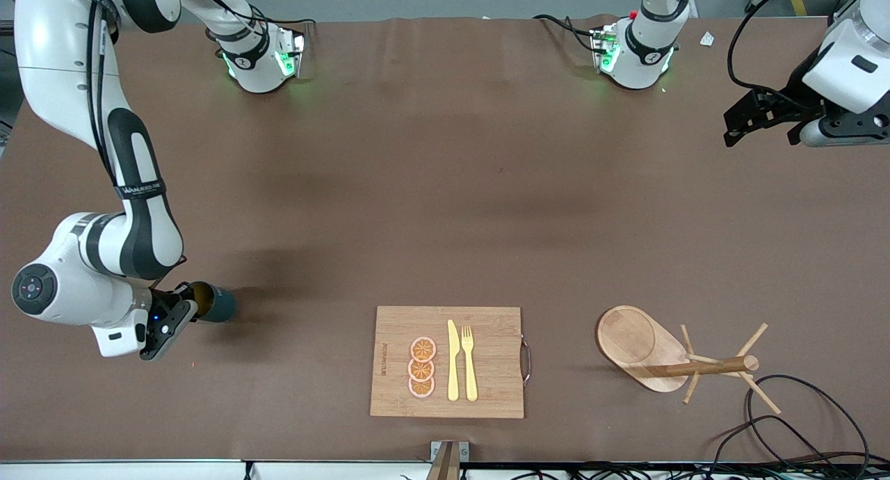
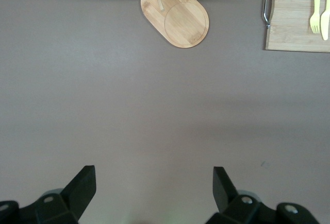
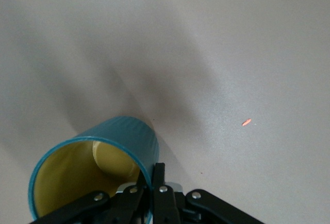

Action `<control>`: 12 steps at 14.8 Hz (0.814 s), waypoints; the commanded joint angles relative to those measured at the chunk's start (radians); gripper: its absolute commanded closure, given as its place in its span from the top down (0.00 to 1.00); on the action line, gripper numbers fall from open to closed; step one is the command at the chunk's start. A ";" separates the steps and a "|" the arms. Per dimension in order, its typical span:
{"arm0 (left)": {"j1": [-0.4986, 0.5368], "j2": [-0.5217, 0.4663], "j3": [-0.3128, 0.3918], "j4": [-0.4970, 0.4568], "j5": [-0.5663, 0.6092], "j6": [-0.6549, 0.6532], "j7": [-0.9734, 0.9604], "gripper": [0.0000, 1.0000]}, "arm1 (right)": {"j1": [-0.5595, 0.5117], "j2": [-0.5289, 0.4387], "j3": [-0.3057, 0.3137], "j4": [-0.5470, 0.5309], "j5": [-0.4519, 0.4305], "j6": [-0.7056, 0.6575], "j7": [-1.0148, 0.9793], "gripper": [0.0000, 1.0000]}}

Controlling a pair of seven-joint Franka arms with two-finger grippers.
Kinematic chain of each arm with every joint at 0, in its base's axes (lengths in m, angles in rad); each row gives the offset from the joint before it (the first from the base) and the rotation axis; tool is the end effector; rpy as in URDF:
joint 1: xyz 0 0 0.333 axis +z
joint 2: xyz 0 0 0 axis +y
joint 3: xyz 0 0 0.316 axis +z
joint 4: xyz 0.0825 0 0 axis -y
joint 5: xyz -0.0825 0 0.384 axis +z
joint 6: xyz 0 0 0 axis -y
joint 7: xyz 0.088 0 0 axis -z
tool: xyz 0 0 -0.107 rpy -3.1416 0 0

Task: Transfer cup from left to right arm and place
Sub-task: 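Carry the teal mug with the right gripper away from the cutting board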

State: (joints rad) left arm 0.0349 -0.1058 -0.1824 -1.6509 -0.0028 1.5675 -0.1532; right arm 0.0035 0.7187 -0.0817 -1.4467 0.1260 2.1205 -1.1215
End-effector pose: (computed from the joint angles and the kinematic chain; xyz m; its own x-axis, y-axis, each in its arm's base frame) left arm 0.5148 -0.0823 0.6423 0.9997 0.0063 0.0229 0.0066 -0.9999 -0.0130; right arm 0.7168 -0.0399 0.2602 0.5457 0.8376 0.0270 0.8372 -0.5435 -0.0608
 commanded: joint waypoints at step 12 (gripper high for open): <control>0.042 -0.012 0.001 0.023 0.020 -0.029 0.043 1.00 | -0.031 0.002 0.020 0.020 -0.013 -0.008 0.097 1.00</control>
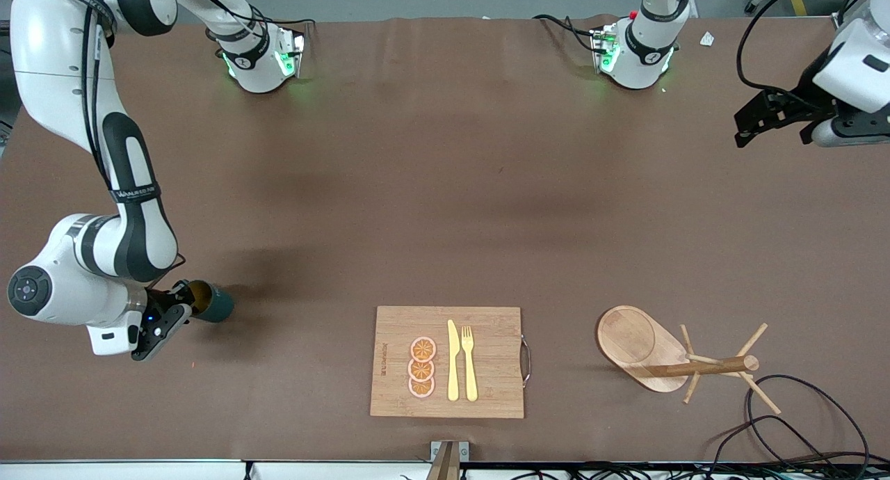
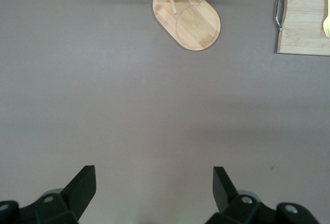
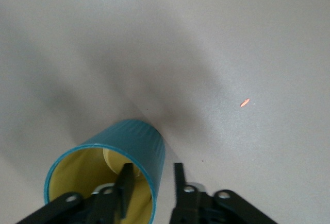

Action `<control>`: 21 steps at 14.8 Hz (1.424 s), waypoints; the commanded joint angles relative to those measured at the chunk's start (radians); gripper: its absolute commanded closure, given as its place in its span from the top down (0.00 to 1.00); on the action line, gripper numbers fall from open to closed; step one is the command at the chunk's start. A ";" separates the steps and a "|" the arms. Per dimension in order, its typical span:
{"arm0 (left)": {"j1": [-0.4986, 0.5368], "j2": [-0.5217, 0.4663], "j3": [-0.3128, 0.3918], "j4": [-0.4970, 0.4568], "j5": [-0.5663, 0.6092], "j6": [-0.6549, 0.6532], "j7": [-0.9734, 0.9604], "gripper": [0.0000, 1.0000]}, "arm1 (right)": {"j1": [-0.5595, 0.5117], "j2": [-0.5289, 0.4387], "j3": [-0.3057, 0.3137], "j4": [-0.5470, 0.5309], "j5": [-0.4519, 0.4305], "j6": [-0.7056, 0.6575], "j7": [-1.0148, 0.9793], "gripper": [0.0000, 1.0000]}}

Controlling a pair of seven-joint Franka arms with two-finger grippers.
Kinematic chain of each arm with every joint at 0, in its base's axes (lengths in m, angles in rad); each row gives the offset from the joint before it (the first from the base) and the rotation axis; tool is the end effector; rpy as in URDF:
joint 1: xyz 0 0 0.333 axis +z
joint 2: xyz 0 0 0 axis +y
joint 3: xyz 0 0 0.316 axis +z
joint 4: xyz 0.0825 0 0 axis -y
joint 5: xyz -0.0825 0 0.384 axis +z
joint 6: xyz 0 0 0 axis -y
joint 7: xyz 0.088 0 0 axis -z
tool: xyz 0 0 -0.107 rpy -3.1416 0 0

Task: Transfer cup from left to right arm and place
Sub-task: 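Carry the teal mug with the right gripper away from the cutting board, then lower the teal mug onto the table and open the right gripper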

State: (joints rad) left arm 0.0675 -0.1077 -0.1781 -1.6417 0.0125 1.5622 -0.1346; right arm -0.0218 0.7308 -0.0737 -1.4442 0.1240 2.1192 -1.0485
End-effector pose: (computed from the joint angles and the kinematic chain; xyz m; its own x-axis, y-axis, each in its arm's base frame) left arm 0.5166 -0.0615 0.6472 0.9992 0.0246 0.0305 0.0254 -0.9993 -0.0277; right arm 0.7155 -0.0533 0.2523 0.6197 0.7846 0.0187 0.7834 -0.6171 -0.0736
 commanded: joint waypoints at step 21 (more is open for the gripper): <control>0.046 0.016 -0.001 0.040 0.017 -0.062 0.112 1.00 | 0.003 -0.657 0.018 -0.034 -0.050 -0.527 0.953 1.00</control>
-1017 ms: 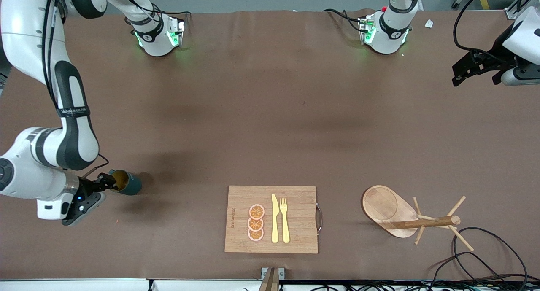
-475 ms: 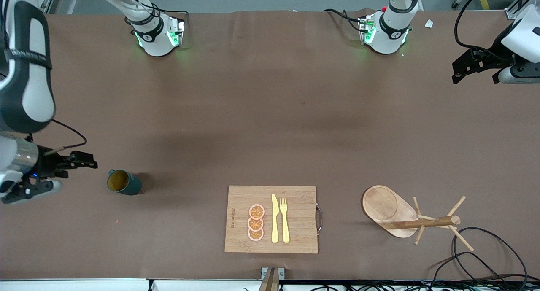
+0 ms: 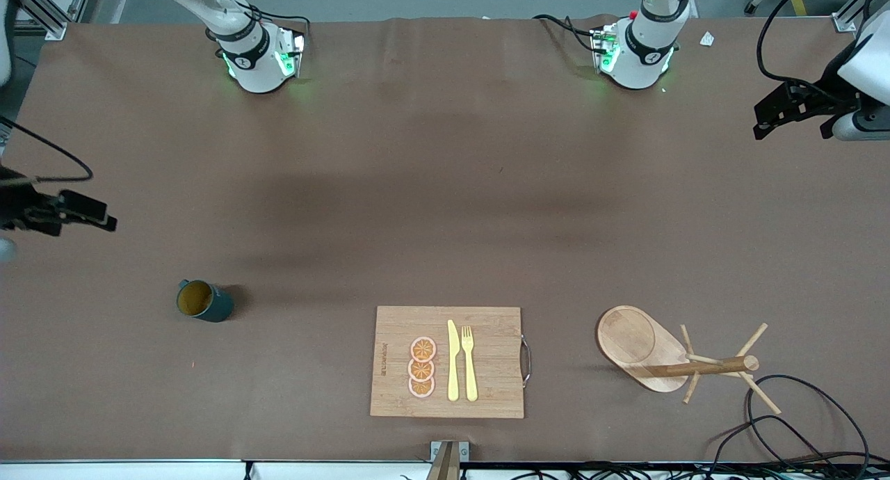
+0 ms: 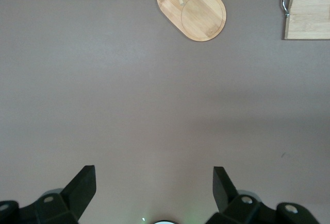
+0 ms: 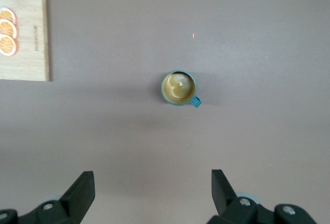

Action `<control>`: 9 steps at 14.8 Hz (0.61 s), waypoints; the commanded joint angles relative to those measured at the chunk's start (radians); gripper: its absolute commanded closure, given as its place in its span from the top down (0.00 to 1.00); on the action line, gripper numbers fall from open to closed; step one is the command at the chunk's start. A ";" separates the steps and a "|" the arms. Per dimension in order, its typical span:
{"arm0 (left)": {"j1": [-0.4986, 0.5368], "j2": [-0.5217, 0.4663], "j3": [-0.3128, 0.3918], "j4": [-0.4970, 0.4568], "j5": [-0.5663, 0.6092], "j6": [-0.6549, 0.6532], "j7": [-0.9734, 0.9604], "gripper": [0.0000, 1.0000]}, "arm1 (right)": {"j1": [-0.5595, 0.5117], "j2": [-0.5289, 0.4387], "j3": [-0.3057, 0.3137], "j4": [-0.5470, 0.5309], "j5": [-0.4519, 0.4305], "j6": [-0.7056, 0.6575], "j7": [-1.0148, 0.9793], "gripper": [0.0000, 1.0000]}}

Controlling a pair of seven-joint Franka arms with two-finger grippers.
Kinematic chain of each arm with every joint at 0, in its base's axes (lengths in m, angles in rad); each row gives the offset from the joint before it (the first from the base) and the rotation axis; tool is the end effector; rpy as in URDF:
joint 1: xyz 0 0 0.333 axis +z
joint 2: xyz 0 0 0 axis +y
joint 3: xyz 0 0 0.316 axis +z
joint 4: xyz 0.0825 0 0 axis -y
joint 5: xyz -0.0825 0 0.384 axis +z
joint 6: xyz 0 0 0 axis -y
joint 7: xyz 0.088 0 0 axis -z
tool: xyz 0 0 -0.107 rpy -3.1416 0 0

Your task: Transfer cup from left to right arm and place

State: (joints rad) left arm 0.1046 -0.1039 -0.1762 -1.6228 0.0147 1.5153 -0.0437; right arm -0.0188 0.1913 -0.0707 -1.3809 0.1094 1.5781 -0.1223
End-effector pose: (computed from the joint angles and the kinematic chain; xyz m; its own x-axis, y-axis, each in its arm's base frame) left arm 0.5150 -0.0406 0.6500 0.9997 -0.0261 -0.0037 -0.0262 -0.9991 -0.0330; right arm 0.6127 -0.0389 0.6038 0.9993 0.0328 0.0180 0.0344 -0.9949 -0.0943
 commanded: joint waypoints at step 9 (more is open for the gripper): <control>0.023 0.001 -0.017 0.012 0.018 -0.018 0.025 1.00 | 0.013 -0.283 0.015 -0.217 -0.083 -0.032 0.130 1.00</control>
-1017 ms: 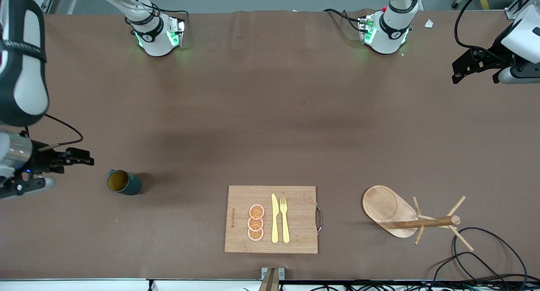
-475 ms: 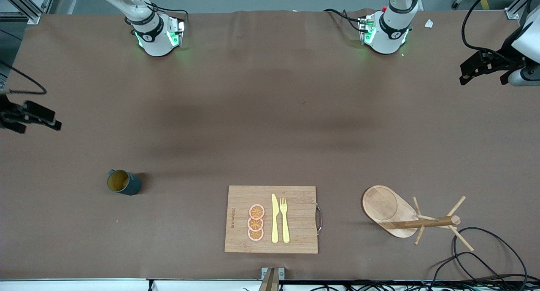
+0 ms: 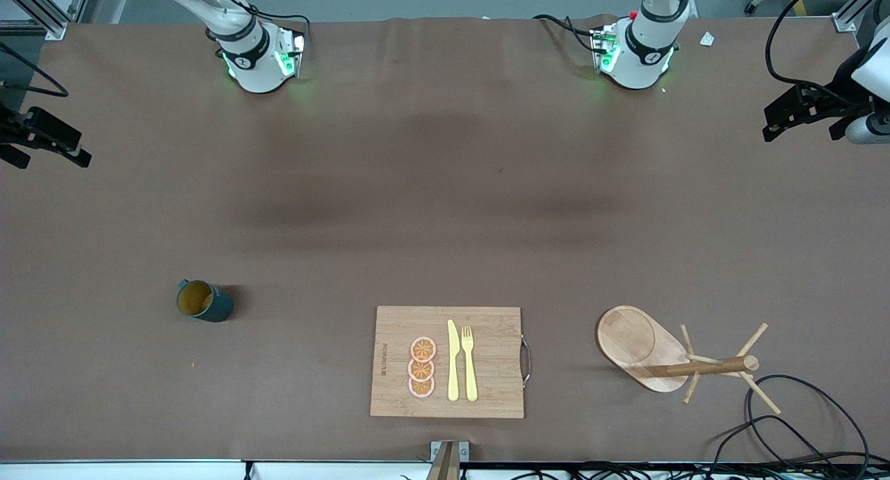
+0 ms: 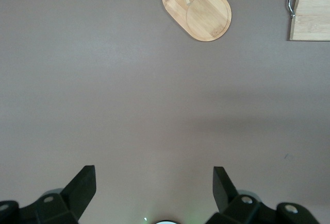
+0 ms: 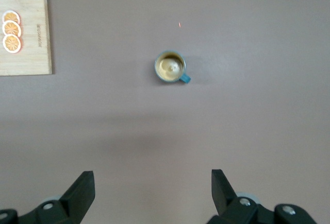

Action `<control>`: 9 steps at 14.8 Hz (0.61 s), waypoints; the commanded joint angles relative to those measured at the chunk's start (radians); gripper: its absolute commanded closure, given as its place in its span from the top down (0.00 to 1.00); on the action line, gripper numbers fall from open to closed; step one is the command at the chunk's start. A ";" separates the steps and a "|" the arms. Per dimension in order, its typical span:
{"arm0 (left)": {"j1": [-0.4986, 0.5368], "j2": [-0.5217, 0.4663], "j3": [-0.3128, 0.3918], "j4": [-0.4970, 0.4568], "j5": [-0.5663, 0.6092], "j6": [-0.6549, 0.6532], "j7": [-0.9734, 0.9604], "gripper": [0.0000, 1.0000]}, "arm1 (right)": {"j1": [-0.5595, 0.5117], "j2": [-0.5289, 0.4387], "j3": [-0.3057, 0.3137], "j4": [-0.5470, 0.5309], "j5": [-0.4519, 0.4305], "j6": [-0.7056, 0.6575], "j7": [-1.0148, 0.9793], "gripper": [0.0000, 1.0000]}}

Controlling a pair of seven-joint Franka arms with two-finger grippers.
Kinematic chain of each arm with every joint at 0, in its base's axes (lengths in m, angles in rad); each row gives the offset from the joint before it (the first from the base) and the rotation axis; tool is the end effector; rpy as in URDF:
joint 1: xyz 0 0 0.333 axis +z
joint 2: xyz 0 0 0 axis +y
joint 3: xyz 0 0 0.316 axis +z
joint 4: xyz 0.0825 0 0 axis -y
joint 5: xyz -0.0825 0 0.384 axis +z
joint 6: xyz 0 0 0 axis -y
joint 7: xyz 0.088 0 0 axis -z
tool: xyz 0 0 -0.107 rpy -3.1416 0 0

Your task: Transfer cup from left to right arm and place

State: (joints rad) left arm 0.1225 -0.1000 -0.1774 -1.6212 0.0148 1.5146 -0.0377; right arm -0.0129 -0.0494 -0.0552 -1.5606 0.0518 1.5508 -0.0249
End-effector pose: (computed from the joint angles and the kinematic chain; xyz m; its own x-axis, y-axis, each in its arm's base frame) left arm 0.5168 -0.0319 0.6487 0.9999 -0.0154 -0.0069 -0.0156 -0.9993 -0.0327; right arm 0.5365 -0.0318 0.6546 0.9983 -0.0422 0.0409 -0.0400 -0.9978 -0.0534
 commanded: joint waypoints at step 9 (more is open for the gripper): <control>-0.003 0.019 -0.033 0.040 0.013 -0.019 0.007 1.00 | 0.039 -0.018 0.014 0.016 -0.086 -0.021 0.089 1.00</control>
State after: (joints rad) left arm 0.1205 -0.0998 -0.2056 -1.6159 0.0148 1.5094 -0.0376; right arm 0.0254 -0.0599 -0.0417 -1.5479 -0.0125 1.5432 0.0419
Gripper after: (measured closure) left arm 0.000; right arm 0.000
